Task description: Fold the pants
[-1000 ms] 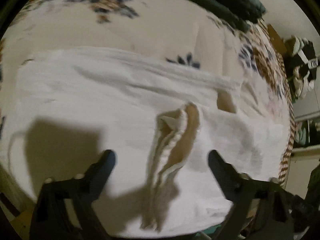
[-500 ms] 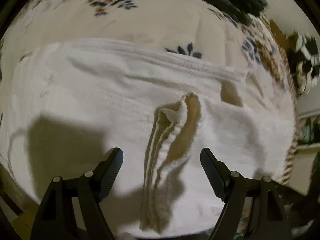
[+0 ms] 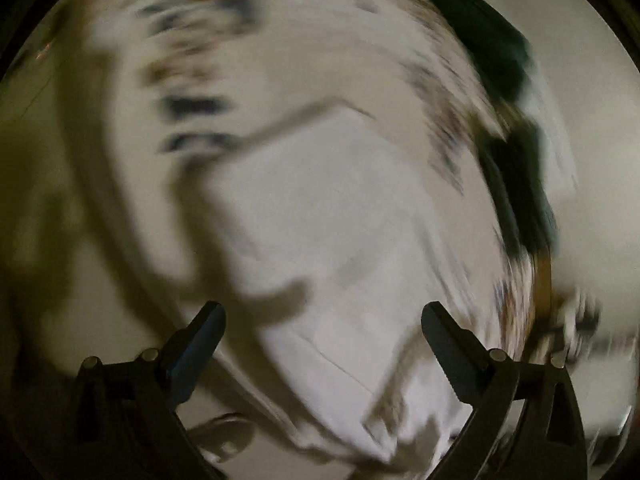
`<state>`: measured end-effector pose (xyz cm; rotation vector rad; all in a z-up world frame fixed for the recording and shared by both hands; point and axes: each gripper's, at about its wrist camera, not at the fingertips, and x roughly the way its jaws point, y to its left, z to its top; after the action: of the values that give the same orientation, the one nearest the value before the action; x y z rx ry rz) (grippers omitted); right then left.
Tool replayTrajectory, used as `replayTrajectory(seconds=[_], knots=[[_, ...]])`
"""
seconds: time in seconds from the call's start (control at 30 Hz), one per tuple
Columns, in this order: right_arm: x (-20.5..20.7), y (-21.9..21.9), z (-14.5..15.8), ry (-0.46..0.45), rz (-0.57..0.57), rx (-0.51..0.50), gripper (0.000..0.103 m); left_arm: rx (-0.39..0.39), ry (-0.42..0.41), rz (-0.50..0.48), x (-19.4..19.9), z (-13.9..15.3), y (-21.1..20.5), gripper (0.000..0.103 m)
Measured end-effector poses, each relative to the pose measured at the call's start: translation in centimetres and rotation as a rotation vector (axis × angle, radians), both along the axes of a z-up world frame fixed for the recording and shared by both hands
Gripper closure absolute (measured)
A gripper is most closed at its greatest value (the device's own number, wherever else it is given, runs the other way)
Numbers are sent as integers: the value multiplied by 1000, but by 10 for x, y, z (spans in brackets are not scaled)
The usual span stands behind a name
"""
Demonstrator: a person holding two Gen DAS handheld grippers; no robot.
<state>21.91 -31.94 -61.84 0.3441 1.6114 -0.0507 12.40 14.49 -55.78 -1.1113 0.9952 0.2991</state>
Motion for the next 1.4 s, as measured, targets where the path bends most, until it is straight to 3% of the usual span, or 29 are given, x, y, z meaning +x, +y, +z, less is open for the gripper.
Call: replayTrajectory(seconds=[0.07,0.13,0.2,0.23,0.33,0.4,0.43,0.5,0.57,0.63,0.73,0.8,0.87,0.97,1.1,1.23,1.4], knots=[[4,13,-1,-2,43,-15,13,-48,-28,101,-5,-21,21,4],[7,26,-6,7,78,-30,13,-42,-65,140,-3,-28,30,13],[8,36,-14,23,107,-43,13,-2,-84,131,6,-31,37,56],[8,40,-18,33,116,-47,13,7,-70,125,9,-33,37,62],[7,46,-27,50,115,-59,13,-26,-94,141,7,-45,44,60],[8,44,-29,53,106,-60,13,-58,-162,148,8,-47,44,43],[9,42,-30,52,104,-60,13,-56,-173,142,8,-47,46,43],[9,44,-32,50,109,-62,13,-49,-182,147,11,-49,42,49],[8,47,-32,45,111,-58,13,-38,-195,143,18,-45,39,69],[5,48,-27,36,107,-48,13,5,-220,117,26,-34,30,73],[1,44,-19,2,97,-17,13,100,-288,47,31,7,17,77],[-3,36,-11,-25,91,8,13,160,-355,-21,32,43,0,85],[-7,25,-5,-47,82,29,13,228,-426,-119,38,90,-28,88],[-9,-9,16,-67,41,70,13,251,-513,-247,53,136,-78,88],[-22,-64,44,-109,-27,93,13,237,-597,-429,64,174,-159,88],[-35,-128,73,-160,-95,60,13,159,-614,-611,79,170,-258,88],[-71,-230,88,-170,-195,-16,13,60,-528,-840,98,119,-372,88]])
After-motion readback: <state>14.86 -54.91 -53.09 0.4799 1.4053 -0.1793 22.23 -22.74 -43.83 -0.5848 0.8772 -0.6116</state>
